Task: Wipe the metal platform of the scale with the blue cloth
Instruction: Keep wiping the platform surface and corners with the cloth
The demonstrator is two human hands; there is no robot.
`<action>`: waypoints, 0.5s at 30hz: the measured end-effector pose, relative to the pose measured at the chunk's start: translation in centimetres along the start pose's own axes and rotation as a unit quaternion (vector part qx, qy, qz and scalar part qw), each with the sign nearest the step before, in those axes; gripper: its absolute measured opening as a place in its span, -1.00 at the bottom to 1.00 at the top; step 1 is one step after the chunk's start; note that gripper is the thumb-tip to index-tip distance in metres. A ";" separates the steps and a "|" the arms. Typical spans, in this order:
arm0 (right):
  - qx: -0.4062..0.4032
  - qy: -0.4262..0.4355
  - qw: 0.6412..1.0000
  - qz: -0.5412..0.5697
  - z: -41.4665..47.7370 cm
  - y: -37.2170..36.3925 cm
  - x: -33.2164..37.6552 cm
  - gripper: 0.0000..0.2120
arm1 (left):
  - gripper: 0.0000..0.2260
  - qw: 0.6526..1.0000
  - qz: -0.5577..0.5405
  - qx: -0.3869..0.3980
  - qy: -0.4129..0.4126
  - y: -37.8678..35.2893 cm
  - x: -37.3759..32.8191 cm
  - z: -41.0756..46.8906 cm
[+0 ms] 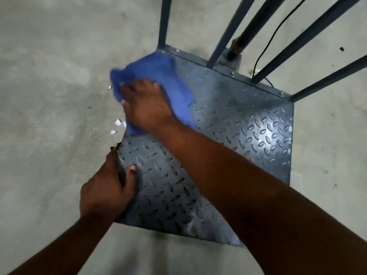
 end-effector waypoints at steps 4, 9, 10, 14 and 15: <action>0.005 0.108 0.990 0.093 -1.0 0.1 -1.4 -0.59 | -0.39 1.000 0.009 0.000 -0.016 0.1 -0.2 -0.1; 0.007 -0.169 0.984 0.063 -6.4 0.4 -16.4 -0.43 | -0.43 1.000 0.023 0.000 -0.007 -0.1 -0.2 0.0; 0.005 -0.244 0.968 0.053 -9.1 0.7 -20.1 -0.43 | -0.43 1.000 0.017 0.002 -0.008 -0.1 -0.3 0.0; -0.001 -0.464 0.886 0.000 -21.1 1.0 -30.4 -0.28 | -0.40 1.000 0.017 0.006 0.000 0.0 -0.4 0.1; -0.011 -0.518 0.855 -0.007 -22.7 1.1 -31.3 -0.24 | -0.40 1.000 0.020 0.007 0.001 0.0 -0.4 0.1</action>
Point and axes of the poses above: each hand's wrist, its own z-axis towards the middle knuckle, its own y-axis out of the back of the hand, x = y × z, the point moved 5 cm from there along z, towards the middle knuckle, and after that the axes turned 4 degrees about -y, right-handed, at the moved point
